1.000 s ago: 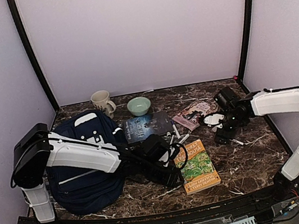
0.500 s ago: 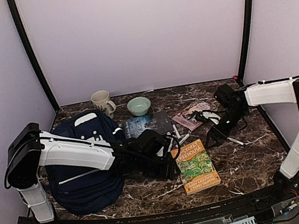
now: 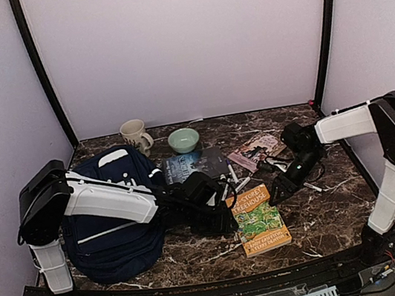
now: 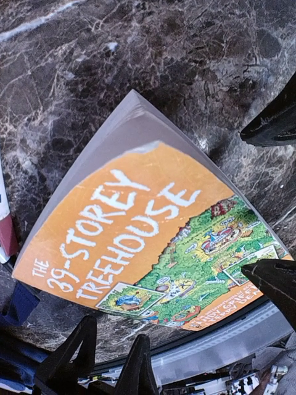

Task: Pack the student bag
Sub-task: Pick up the book at the center of the board.

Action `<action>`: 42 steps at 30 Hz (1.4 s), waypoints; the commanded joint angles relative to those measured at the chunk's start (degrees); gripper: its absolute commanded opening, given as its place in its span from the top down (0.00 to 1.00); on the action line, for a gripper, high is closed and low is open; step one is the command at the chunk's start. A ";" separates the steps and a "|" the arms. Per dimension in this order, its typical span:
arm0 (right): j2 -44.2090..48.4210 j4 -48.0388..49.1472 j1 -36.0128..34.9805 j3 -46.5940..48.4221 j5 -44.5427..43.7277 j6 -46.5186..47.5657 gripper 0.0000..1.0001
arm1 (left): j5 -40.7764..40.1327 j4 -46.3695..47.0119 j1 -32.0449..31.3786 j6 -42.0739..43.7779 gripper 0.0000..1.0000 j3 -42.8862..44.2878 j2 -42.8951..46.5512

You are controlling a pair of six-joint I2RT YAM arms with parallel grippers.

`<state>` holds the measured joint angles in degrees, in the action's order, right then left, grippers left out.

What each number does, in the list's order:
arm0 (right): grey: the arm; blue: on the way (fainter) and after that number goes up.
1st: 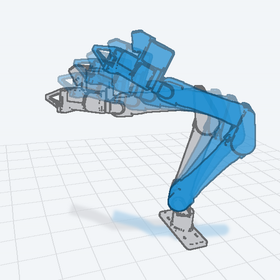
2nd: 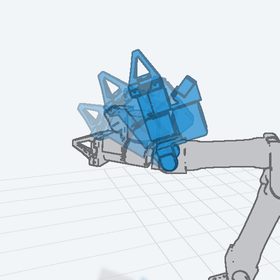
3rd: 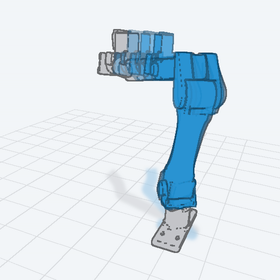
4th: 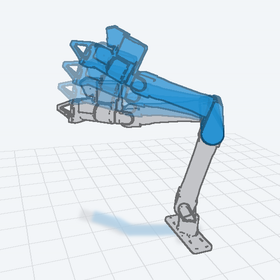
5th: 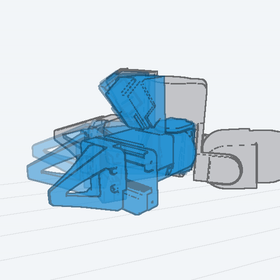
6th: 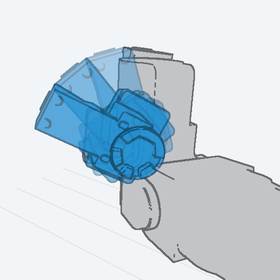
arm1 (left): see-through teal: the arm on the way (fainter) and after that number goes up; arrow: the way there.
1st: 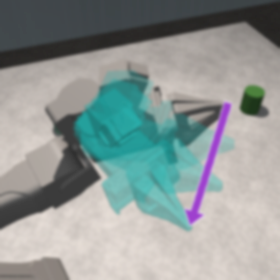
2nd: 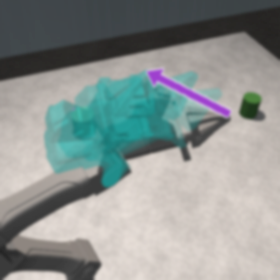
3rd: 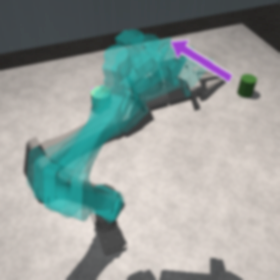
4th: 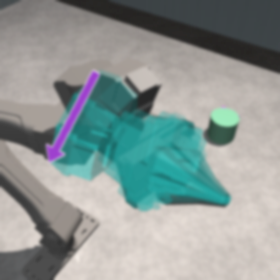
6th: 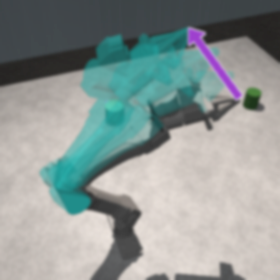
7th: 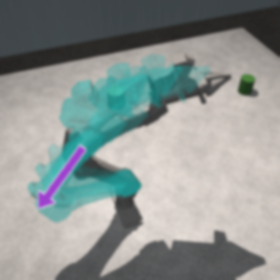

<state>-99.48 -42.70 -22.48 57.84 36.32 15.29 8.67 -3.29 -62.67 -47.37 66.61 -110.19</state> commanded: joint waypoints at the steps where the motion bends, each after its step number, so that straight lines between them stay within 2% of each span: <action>1: -2.09 0.24 0.11 0.43 1.38 -2.92 0.42 | 2.91 1.50 0.77 -1.22 0.41 1.10 -1.27; 7: -7.38 -0.37 0.19 1.75 -0.91 -5.00 0.58 | 3.90 3.70 1.36 -2.77 0.42 0.01 -2.08; 13: -10.79 -0.23 0.60 1.38 0.41 -5.50 0.83 | 3.83 4.50 1.76 -4.81 0.42 -1.22 -2.46; 16: -12.40 0.11 1.80 1.59 -1.35 -6.69 0.90 | 3.85 5.64 1.94 -6.74 0.40 -2.47 -2.63; 21: -15.67 0.25 2.89 2.20 -5.86 -8.65 0.99 | 6.93 12.91 2.76 -11.04 0.39 -6.23 -3.93; 29: -18.11 -0.46 3.23 2.83 -6.51 -8.52 1.00 | 13.70 22.25 3.17 -13.95 0.39 -6.99 -7.78; 36: -17.39 -0.47 3.23 2.74 -6.19 -8.33 1.00 | 17.87 26.33 3.41 -17.63 0.39 -6.01 -10.13; 39: -16.59 -0.14 3.23 2.54 -6.18 -8.35 1.00 | 19.21 36.47 3.73 -23.06 0.39 -8.42 -10.28; 42: -16.88 -0.27 3.23 2.62 -6.10 -8.35 1.00 | 18.42 42.31 4.05 -27.04 0.40 -9.28 -10.55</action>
<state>-112.29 -47.92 -18.81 63.09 46.28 7.60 26.20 30.48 -57.91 -67.99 59.68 -118.24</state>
